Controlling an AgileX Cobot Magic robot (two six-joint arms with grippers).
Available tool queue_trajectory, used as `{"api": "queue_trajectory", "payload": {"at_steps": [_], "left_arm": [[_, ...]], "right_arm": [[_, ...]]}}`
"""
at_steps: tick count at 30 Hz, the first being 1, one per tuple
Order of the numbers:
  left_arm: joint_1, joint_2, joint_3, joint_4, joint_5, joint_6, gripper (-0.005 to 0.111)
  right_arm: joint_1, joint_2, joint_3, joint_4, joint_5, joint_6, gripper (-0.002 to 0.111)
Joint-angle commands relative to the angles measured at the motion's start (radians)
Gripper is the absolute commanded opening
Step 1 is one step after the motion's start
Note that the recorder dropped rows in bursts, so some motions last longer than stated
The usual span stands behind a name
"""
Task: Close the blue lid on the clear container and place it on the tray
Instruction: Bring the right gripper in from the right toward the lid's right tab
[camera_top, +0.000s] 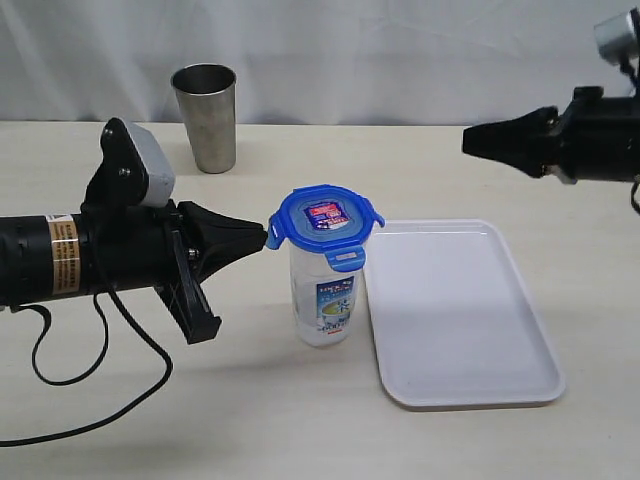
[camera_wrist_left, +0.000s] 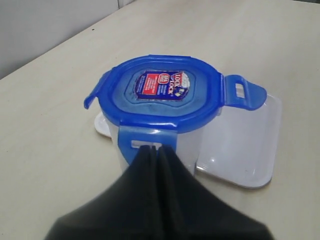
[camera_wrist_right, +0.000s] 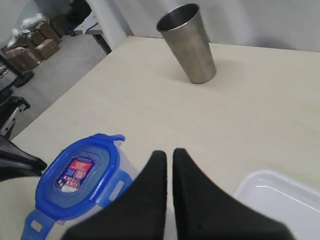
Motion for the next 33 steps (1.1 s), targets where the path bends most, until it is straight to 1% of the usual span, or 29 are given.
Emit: {"api": "queue_trajectory", "payload": {"at_steps": [1,6,9,12,14,17,20,26,33], "left_arm": [[0.0,0.0,0.004,0.0,-0.016,-0.007,0.0],[0.0,0.017,0.004,-0.002,-0.02,-0.001,0.0],[0.0,0.026,0.002,-0.004,-0.027,0.001,0.0],[0.0,0.026,0.002,-0.004,-0.03,0.001,0.0],[0.0,0.026,0.002,-0.004,-0.03,0.001,0.0],[0.0,0.026,0.002,-0.004,-0.036,0.001,0.0],[0.0,0.026,0.002,-0.002,-0.037,0.001,0.0],[0.0,0.026,0.002,-0.007,-0.035,0.011,0.0],[0.0,0.026,0.002,-0.007,-0.035,0.019,0.0]], "right_arm": [[-0.003,0.105,0.029,0.107,0.175,-0.264,0.004],[-0.003,0.208,0.029,0.109,0.163,-0.386,0.004],[-0.003,0.271,0.022,0.142,0.189,-0.446,0.004],[-0.003,0.32,-0.023,0.146,0.189,-0.446,0.004],[0.018,0.34,-0.042,0.152,0.189,-0.446,0.004],[0.074,0.361,-0.082,0.151,0.189,-0.446,0.004],[0.118,0.371,-0.12,0.133,0.139,-0.446,0.004],[0.123,0.371,-0.131,0.114,0.119,-0.444,0.004],[0.125,0.371,-0.131,0.041,0.189,-0.444,0.004]]}}
